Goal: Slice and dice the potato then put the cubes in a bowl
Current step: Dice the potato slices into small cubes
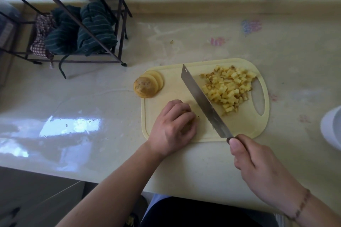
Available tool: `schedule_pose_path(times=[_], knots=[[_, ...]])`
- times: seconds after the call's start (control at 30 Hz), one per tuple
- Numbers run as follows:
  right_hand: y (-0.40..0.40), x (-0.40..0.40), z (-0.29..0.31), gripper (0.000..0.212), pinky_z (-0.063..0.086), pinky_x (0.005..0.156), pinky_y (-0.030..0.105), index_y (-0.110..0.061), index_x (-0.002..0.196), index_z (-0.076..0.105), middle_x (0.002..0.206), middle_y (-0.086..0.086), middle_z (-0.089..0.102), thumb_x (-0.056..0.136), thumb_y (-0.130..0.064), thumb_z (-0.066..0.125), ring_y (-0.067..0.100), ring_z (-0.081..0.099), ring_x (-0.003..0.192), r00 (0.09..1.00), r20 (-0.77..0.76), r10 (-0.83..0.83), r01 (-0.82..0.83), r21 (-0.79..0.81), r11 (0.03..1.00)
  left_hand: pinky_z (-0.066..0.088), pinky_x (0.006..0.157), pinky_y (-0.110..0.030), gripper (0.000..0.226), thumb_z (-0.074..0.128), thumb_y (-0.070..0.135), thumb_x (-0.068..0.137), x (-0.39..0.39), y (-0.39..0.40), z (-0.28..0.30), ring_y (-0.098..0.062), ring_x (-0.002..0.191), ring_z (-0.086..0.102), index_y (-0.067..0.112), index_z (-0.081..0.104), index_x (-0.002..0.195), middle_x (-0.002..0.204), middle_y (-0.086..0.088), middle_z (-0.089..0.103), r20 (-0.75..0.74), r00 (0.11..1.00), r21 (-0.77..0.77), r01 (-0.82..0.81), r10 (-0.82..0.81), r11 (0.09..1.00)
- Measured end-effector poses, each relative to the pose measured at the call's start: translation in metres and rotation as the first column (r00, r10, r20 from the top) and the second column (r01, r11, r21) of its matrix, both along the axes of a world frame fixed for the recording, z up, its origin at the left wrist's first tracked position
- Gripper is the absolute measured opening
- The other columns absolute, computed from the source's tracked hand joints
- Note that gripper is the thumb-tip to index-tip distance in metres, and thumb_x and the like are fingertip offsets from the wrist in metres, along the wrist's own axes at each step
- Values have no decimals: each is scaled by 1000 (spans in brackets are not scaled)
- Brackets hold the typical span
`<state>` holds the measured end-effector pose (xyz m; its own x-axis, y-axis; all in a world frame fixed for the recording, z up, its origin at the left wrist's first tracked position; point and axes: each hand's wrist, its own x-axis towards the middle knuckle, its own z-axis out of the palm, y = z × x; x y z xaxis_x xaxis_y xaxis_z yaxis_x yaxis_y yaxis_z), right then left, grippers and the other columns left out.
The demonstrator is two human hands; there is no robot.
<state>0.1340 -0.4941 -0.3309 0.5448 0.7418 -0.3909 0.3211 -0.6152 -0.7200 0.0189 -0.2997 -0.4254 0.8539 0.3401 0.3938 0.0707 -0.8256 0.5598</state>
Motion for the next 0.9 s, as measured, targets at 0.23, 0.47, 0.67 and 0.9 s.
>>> schedule_pose_path(times=[0.23,0.47,0.67,0.9], knots=[[-2,-17,7,37,36,50,33,-38,73,41,65,11,55,83,-68,22,14,46,47,999,-22,35,-35,18,999,52,87,-33,4,73,1,85,-1,1,-3,-32,94,60,-3,72,84,93,-15,68,8,1000,1,10,-10,1000],[-18,-25,8,49,35,51,30,-29,77,42,64,7,55,80,-72,18,16,48,50,999,-20,36,-37,-41,998,53,88,-32,5,73,2,86,-1,2,-4,-34,94,64,-3,73,85,95,-14,70,0,1000,-18,4,-4,1000],[-9,-26,3,45,34,52,27,-26,73,39,64,-12,57,88,-63,18,10,48,51,998,-11,67,-68,-75,995,53,91,-32,6,74,2,85,-1,3,-4,-34,97,66,-3,75,88,97,-14,71,-9,1000,-51,15,-15,999],[5,-7,-7,46,39,51,31,-29,68,43,53,2,55,85,-66,21,11,55,54,999,39,6,-5,-22,1000,52,88,-32,5,78,1,84,-1,3,-1,-33,91,63,-2,73,84,93,-14,69,-11,1000,-25,18,-18,1000]])
